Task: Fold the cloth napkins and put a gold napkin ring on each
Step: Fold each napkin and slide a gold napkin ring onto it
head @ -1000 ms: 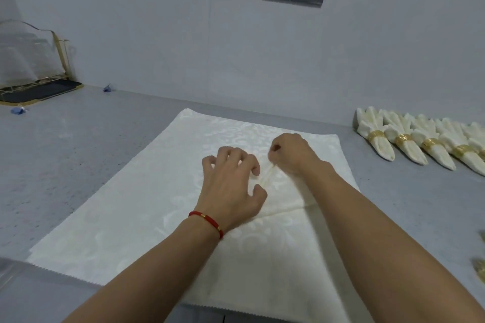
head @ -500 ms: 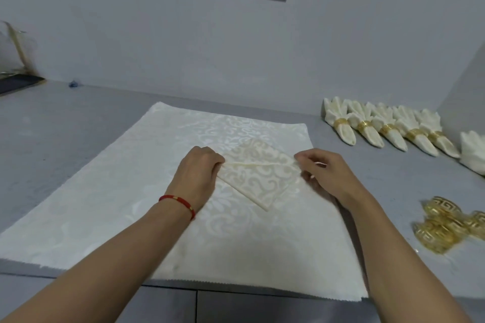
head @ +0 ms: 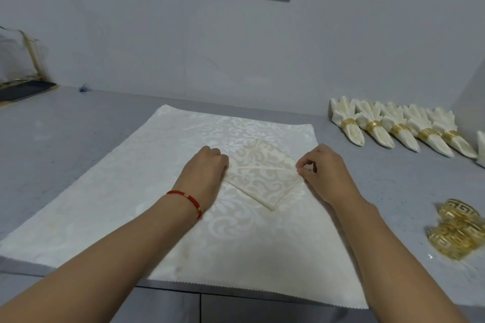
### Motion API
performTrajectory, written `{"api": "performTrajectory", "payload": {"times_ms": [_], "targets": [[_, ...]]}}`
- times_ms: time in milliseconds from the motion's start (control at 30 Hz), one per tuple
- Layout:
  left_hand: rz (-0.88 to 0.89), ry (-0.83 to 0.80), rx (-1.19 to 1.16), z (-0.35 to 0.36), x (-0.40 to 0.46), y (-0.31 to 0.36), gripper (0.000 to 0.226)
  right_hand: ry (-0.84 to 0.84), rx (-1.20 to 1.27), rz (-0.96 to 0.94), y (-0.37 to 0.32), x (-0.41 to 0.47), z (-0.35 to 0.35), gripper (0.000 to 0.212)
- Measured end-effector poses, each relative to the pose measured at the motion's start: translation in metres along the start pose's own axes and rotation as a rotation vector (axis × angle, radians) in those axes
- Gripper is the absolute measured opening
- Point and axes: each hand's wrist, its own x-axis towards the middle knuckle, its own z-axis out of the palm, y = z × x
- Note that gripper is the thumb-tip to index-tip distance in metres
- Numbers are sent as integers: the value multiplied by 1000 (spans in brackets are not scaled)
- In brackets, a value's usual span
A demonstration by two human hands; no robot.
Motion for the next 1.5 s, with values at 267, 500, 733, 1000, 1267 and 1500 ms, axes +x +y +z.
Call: {"api": "performTrajectory", "payload": {"times_ms": [267, 500, 733, 1000, 1267, 1500], "targets": [[167, -230, -107, -10, 22, -6, 40, -28, -214, -220, 1, -4, 0, 13], [126, -217, -176, -14, 20, -8, 30, -94, -462, -223, -28, -13, -21, 12], [122, -284, -174, -22, 23, -14, 30, -186, -378, -449, -44, -47, -19, 20], [157, -488, -197, -36, 26, -19, 38, -243, -449, -394, -54, -57, -25, 62], [152, -474, -192, -32, 30, -19, 16, -20, -312, -221, -62, -51, -9, 49], [117, -470, -201, -21, 37, -23, 9, -31, -430, -339, -76, -52, -8, 30]]}}
